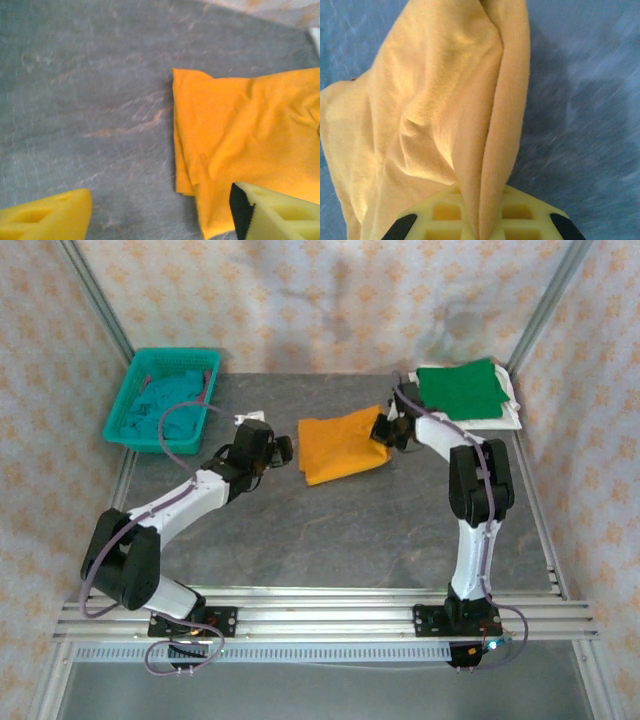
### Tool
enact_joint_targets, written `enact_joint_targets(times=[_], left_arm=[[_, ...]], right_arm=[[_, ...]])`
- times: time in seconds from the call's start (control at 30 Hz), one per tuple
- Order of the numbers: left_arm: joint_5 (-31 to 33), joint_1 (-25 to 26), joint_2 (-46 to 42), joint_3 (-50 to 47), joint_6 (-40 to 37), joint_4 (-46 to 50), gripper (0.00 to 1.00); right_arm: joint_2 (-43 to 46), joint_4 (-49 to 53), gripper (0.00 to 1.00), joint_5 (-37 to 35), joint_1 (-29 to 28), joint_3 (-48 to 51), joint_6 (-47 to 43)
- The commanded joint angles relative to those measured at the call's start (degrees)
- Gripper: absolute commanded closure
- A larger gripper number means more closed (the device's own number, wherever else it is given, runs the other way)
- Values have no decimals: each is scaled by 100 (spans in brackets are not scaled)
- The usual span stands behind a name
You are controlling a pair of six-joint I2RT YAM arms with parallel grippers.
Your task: Fold and stack the t-shirts
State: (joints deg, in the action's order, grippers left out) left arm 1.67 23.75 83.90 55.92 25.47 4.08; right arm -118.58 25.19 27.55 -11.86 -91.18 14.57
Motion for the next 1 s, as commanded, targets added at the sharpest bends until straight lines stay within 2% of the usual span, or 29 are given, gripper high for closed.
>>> enact_joint_targets(times=[0.0,0.2,0.47,0.97], left_arm=[[-223,12,108,386,-330,-109,22],[-466,197,371,962,-696,174,19],[-643,433,316,960,-930,193,17],[-523,460,153,255,-762,357,17]], right_arm=[[-239,1401,100,-796,158,-1024,-1293],[-1039,2623,100,-1585,574,-3132,-2242],[-2397,3946,100,-1911,1015,-6131,-3302],[-2002,3162,100,-1519,1720,-6309,-3529]])
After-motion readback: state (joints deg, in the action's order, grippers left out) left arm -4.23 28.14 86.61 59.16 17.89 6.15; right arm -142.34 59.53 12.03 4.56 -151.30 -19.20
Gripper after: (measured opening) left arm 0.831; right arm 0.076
